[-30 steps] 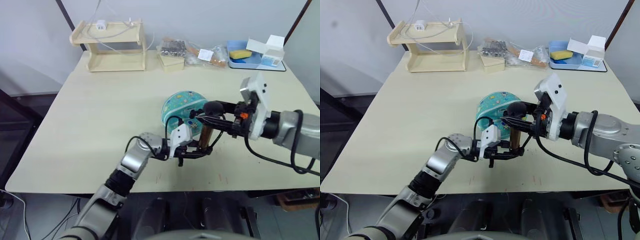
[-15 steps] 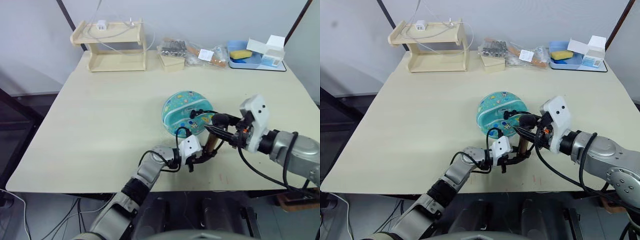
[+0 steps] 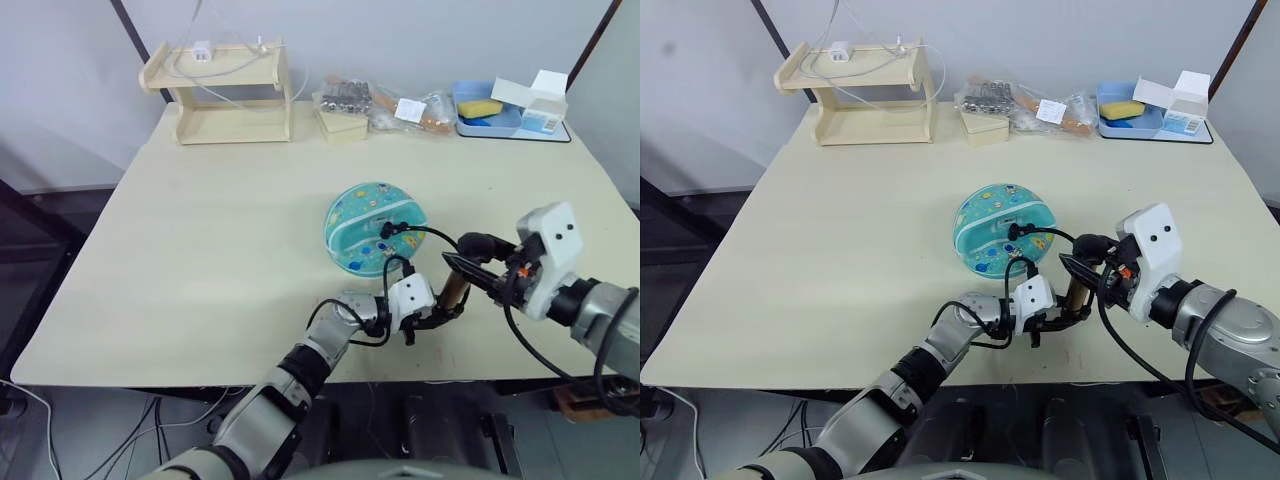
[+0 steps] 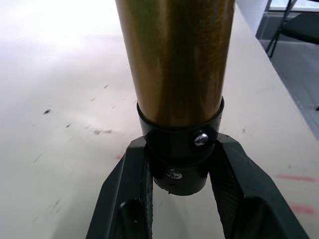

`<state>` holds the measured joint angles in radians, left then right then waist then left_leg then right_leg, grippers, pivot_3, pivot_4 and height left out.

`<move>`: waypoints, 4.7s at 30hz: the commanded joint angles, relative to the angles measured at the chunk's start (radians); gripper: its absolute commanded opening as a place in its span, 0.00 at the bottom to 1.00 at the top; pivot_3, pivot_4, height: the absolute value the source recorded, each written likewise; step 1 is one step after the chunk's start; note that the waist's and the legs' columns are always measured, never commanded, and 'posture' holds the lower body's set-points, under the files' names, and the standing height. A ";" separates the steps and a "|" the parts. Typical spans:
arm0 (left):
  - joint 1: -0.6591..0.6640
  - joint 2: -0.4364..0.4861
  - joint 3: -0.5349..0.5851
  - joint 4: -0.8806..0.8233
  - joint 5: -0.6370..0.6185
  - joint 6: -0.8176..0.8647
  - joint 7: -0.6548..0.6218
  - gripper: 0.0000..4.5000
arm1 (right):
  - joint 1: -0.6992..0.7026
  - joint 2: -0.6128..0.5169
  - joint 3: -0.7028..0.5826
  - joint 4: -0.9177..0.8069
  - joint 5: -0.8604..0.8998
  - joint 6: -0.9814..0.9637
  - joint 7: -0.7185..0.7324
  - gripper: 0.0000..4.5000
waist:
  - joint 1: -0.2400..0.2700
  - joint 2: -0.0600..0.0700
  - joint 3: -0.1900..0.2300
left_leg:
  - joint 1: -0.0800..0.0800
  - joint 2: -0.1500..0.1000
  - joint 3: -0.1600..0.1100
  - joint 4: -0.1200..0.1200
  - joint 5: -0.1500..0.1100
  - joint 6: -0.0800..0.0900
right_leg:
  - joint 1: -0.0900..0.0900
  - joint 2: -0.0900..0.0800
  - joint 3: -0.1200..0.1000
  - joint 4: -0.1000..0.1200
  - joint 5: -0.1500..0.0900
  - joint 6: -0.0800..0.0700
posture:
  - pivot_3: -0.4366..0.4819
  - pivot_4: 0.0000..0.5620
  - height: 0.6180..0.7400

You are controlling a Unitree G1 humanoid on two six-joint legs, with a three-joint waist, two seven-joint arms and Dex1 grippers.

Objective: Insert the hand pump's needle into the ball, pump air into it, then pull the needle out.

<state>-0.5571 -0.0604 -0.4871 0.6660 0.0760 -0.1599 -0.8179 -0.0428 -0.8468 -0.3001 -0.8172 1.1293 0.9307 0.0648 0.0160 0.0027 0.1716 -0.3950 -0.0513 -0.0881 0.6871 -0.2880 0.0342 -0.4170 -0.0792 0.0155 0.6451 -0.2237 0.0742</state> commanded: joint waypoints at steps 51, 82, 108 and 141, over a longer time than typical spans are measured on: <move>-0.157 0.042 0.066 0.340 0.069 -0.197 -0.247 0.24 | -0.074 -0.077 -0.250 -0.038 0.137 -0.070 0.028 0.47 | -0.002 0.000 0.000 | 0.003 -0.001 -0.001 0.000 0.001 0.001 | 0.002 0.001 0.000 0.002 0.000 0.000 | 0.48 0.27 1.00; -0.070 -0.003 0.016 0.314 0.160 -0.121 -0.053 0.24 | 0.229 -0.021 0.208 0.097 -0.264 -0.248 0.062 0.47 | 0.014 -0.028 -0.028 | 0.017 0.000 -0.002 0.000 -0.001 0.005 | 0.021 0.000 -0.002 -0.007 0.000 0.003 | 0.48 0.27 1.00; -0.083 -0.034 0.026 0.386 0.160 -0.131 -0.026 0.24 | 0.015 -0.214 -0.460 0.006 0.387 -0.165 -0.067 0.47 | 0.024 -0.011 -0.024 | 0.008 -0.001 0.001 -0.001 -0.002 0.007 | 0.011 -0.003 0.000 -0.006 0.001 0.003 | 0.48 0.27 1.00; -0.064 -0.061 0.022 0.372 0.163 -0.101 0.016 0.24 | 0.187 0.134 0.012 0.057 -0.364 -0.336 0.210 0.47 | 0.017 -0.016 -0.032 | 0.029 0.000 -0.003 -0.005 -0.003 0.007 | 0.033 -0.003 -0.004 -0.009 -0.007 0.010 | 0.48 0.27 1.00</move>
<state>-0.6404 -0.1234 -0.4316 0.9947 0.1973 -0.2823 -0.7946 0.1865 -0.6848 -0.1696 -0.6865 0.7036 0.5548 0.3131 0.0327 -0.0130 0.1391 -0.3670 -0.0521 -0.0909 0.6827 -0.2907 0.0408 -0.3847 -0.0825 0.0122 0.6364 -0.2307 0.0841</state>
